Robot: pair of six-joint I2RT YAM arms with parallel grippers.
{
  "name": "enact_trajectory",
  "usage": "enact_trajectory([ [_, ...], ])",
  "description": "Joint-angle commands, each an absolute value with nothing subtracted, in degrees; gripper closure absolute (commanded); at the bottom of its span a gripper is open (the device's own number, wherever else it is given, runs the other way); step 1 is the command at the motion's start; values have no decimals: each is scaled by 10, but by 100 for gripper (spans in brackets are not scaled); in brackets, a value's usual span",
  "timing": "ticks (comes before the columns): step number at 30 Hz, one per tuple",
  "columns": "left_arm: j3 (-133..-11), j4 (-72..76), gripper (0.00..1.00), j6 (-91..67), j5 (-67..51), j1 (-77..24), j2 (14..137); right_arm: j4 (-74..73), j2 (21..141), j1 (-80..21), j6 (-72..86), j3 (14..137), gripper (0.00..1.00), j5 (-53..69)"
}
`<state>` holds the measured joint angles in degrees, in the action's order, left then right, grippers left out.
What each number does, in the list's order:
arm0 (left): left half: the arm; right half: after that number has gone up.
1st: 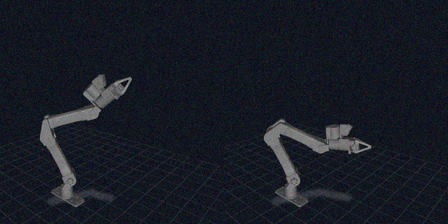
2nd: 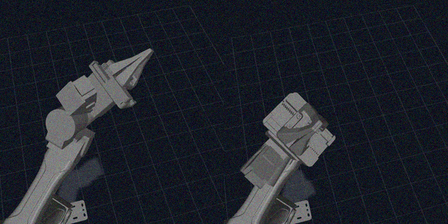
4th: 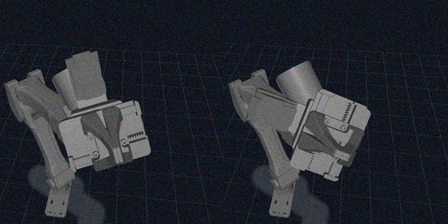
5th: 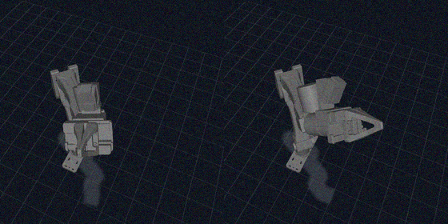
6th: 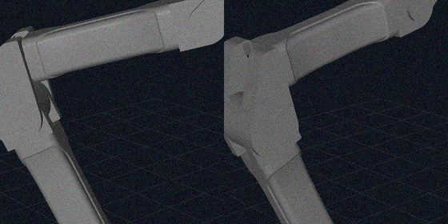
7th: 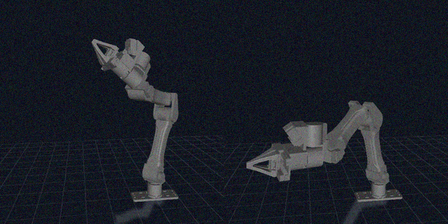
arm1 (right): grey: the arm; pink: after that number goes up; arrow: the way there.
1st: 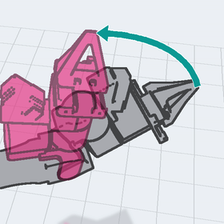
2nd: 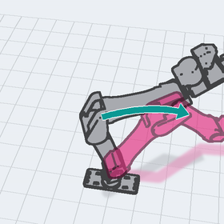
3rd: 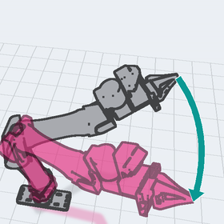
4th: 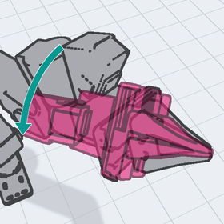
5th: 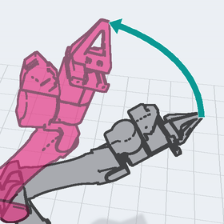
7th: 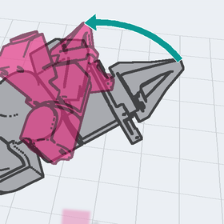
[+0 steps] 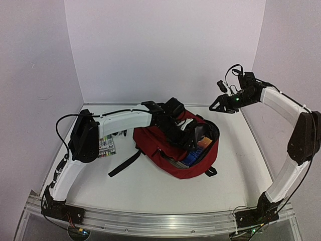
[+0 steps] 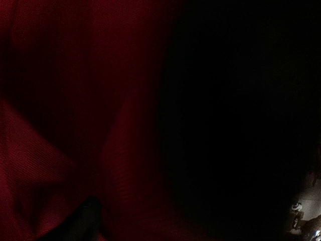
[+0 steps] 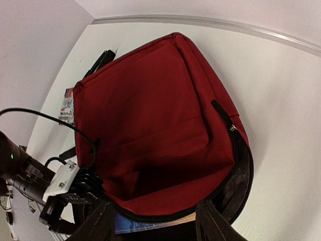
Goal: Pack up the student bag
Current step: Adjust the student bag at the center of the board.
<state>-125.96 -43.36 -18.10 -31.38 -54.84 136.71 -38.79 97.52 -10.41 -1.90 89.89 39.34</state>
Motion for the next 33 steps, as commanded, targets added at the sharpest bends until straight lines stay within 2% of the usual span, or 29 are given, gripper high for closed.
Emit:
enact_trajectory([
  [1,-1231,-424,18,-172,-349,-551,1315,-425,993,-104,-84,902,47,404],
  [5,-1188,-385,12,-182,-345,-553,1254,-446,1001,-109,-113,925,43,410],
  [8,-1141,-352,11,-206,-321,-548,1211,-463,1001,-129,-137,929,44,406],
  [11,-1078,-312,12,-243,-312,-532,1177,-477,997,-152,-158,899,51,395],
  [16,-1001,-275,18,-280,-274,-519,1138,-489,1011,-188,-215,816,69,351],
  [23,-879,-209,22,-360,-213,-494,1078,-465,1111,-189,-215,818,84,295],
  [26,-864,-225,20,-361,-175,-490,1062,-434,1138,-191,-192,834,83,294],
  [29,-865,-261,14,-361,-140,-490,1061,-407,1151,-204,-163,866,78,302],
  [33,-855,-285,12,-363,-101,-489,1055,-401,1151,-215,-153,909,68,293],
])
